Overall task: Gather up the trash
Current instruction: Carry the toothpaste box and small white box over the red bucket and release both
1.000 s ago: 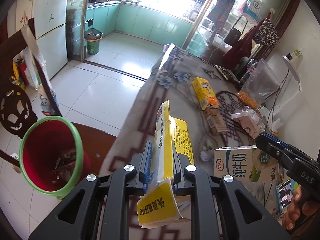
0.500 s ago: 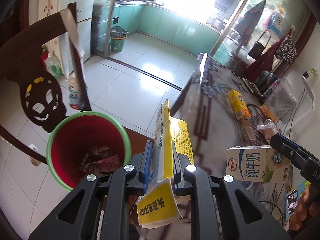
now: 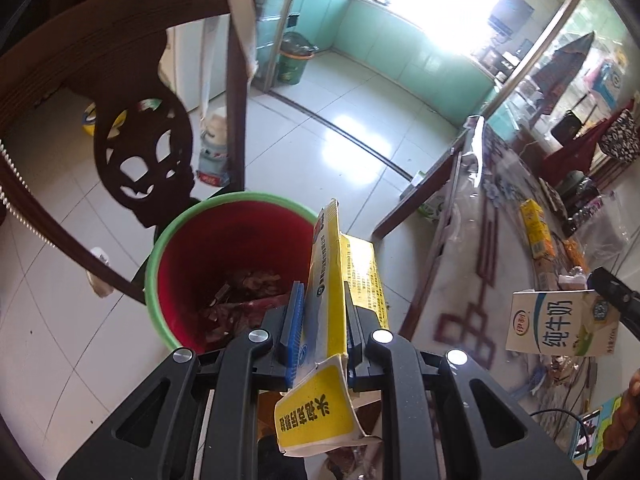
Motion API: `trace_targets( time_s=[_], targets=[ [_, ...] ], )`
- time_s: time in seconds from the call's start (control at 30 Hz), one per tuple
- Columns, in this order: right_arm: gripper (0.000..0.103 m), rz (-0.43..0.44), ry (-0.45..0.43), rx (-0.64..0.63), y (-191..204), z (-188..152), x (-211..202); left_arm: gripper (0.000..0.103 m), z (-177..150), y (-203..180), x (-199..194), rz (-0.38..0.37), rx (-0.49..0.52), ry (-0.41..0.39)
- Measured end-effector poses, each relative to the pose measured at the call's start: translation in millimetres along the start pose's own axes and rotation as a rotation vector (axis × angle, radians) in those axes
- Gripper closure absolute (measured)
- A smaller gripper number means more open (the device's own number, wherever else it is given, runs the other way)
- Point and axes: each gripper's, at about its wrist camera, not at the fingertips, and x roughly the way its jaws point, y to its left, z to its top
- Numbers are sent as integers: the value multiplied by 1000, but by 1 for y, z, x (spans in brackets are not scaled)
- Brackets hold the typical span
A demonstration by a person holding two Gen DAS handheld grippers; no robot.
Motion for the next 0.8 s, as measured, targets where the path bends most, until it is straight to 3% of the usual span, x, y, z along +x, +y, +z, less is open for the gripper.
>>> trace_targets(
  time_s=[0.2, 0.53, 0.57, 0.6, 0.63, 0.67, 0.8],
  targets=[
    [66, 147, 54, 1, 35, 9, 37, 88, -1, 32, 6, 74, -51, 9],
    [66, 213, 82, -81, 92, 22, 75, 87, -3, 64, 8, 118, -100, 30],
    [65, 220, 80, -85, 94, 23, 77, 84, -3, 63, 8, 119, -99, 25],
    [52, 229, 78, -90, 98, 24, 80, 78, -2, 63, 8, 128, -97, 23],
    [43, 233, 83, -90, 100, 26, 82, 53, 0, 63, 8, 145, -96, 20],
    [37, 230, 75, -81, 101, 27, 83, 40, 1, 62, 4, 154, -99, -1],
    [37, 245, 63, -64, 96, 26, 77, 41, 6, 60, -5, 142, -84, -41]
  ],
)
